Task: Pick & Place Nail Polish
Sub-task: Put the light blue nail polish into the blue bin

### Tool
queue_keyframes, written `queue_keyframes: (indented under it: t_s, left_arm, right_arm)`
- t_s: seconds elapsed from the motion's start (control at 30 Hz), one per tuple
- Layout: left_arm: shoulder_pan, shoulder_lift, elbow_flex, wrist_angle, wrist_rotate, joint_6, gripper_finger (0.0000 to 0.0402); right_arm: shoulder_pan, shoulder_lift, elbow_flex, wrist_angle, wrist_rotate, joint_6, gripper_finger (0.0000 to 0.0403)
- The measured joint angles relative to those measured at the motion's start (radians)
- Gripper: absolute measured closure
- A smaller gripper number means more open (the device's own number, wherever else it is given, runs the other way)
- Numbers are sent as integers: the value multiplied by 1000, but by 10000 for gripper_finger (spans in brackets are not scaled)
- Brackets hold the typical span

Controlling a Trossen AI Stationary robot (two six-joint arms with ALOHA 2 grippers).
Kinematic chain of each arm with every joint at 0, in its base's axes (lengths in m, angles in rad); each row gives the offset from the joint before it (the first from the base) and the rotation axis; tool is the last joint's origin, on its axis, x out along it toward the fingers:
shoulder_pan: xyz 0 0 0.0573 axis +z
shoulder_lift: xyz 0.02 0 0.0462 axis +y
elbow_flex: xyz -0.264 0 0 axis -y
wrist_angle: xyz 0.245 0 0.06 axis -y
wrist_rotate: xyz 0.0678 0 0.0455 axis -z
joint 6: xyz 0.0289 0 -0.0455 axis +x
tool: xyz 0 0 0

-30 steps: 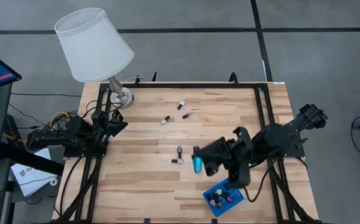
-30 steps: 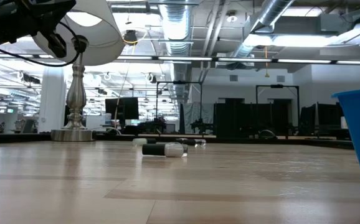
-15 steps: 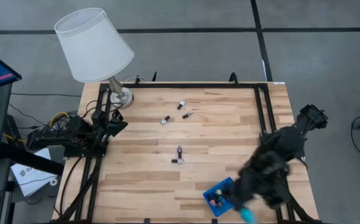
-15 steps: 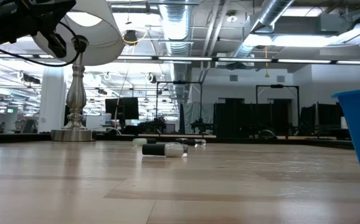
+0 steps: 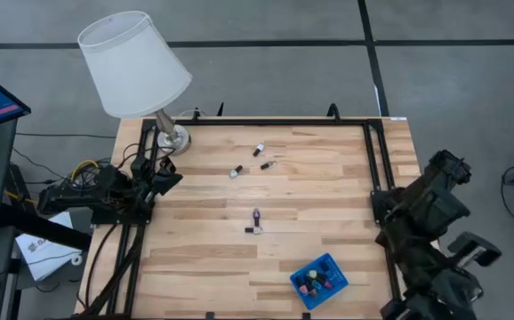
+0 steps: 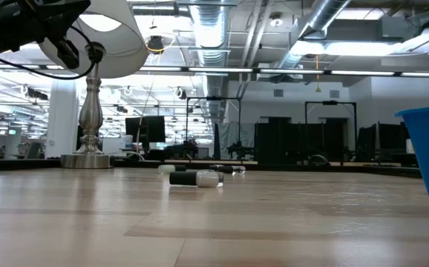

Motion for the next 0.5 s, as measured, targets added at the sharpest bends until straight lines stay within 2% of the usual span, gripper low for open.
queue_keyframes:
  t_s: [0.37,0.5]
  left_arm:
    - [0,0,0,0,0,0,401]
    - [0,0,0,0,0,0,401]
  right_arm:
    - [93,0,0,-62,-6,62,353]
    - [140,0,0,-64,-1,-5,353]
